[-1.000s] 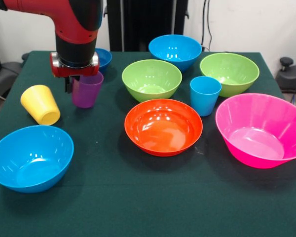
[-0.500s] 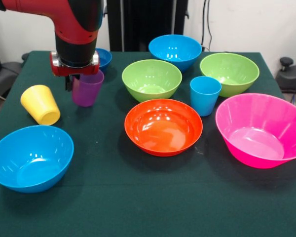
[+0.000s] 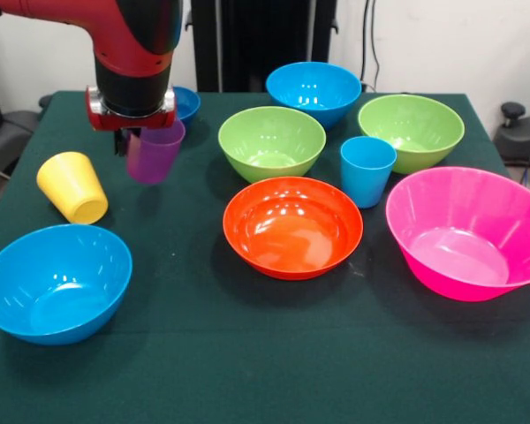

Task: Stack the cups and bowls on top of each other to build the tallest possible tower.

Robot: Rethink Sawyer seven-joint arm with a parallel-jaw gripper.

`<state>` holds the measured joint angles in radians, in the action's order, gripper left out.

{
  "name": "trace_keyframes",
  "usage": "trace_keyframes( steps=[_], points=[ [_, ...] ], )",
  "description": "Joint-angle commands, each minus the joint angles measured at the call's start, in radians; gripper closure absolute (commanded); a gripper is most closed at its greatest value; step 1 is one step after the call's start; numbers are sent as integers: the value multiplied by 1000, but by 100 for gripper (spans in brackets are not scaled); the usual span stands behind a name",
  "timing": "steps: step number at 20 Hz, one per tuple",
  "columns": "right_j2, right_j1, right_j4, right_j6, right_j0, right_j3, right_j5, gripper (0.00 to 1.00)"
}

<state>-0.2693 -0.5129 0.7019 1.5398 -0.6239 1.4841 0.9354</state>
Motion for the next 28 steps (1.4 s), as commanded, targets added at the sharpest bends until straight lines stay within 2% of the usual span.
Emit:
trace_keyframes(
  steps=[1, 7, 12, 18, 28],
  points=[
    [-101, -7, -28, -239, 0, -78, 113, 100],
    [-109, -11, -25, -252, -3, -92, 140, 100],
    [-114, -6, 11, -281, 5, -89, 123, 100],
    [-115, -12, 17, -277, 8, -87, 123, 100],
    [-116, -1, 80, -332, 37, -106, 134, 100]
  ],
)
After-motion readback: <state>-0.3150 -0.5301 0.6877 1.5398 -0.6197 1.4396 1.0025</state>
